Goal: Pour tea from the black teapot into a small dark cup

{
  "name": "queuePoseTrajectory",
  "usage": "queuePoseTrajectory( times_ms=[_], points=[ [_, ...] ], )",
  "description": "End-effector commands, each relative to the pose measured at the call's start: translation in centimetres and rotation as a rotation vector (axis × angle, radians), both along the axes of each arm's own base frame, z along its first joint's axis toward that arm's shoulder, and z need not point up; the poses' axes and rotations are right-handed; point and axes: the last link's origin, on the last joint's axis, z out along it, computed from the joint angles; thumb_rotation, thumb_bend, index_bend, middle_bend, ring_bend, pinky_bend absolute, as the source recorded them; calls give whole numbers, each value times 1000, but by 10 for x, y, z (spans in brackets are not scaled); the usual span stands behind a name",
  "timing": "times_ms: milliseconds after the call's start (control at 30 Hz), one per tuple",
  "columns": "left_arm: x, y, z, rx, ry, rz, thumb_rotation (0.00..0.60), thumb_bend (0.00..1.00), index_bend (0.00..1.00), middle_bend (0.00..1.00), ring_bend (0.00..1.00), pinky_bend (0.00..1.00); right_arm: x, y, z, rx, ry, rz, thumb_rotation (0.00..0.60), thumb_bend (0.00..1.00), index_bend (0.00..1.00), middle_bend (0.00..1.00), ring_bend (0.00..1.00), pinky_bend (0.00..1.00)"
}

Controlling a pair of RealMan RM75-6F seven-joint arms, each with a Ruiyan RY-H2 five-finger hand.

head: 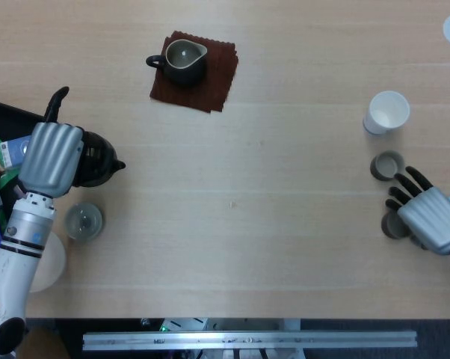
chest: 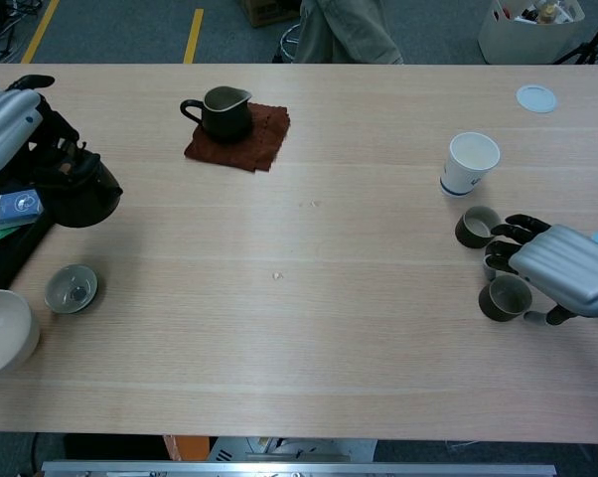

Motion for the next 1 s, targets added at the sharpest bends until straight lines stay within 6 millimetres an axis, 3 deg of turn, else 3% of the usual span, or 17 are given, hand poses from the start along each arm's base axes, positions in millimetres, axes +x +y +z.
queuePoseTrajectory(
  times_ms=[33, 233, 433, 767, 1000],
  points=[
    [0, 0, 0, 0, -2, 0, 564, 392, 1000, 997, 842, 65, 0, -1, -1, -3, -3, -2, 600, 153, 404, 289, 125, 94],
    [-2, 0, 1, 1, 0, 3, 577, 392, 1000, 997, 842, 65, 1, -2, -3, 0, -12, -5, 600, 183, 453, 289, 125, 94],
    [-2, 0, 3, 0, 6, 2, 588, 392, 1000, 997, 842, 65, 20, -6, 2, 1, -90, 7, 600, 187, 474, 289, 125, 94],
    [2, -1, 8, 5, 17, -14, 597, 392, 1000, 997, 842, 65, 91, -40, 14, 35, -259, -14, 600, 188, 474, 289, 125, 94],
    [7, -2, 10, 7, 20, -23, 597, 392, 1000, 998, 842, 65, 141, -58, 3, 92, -310, 1, 600, 188, 474, 289, 125, 94]
  ],
)
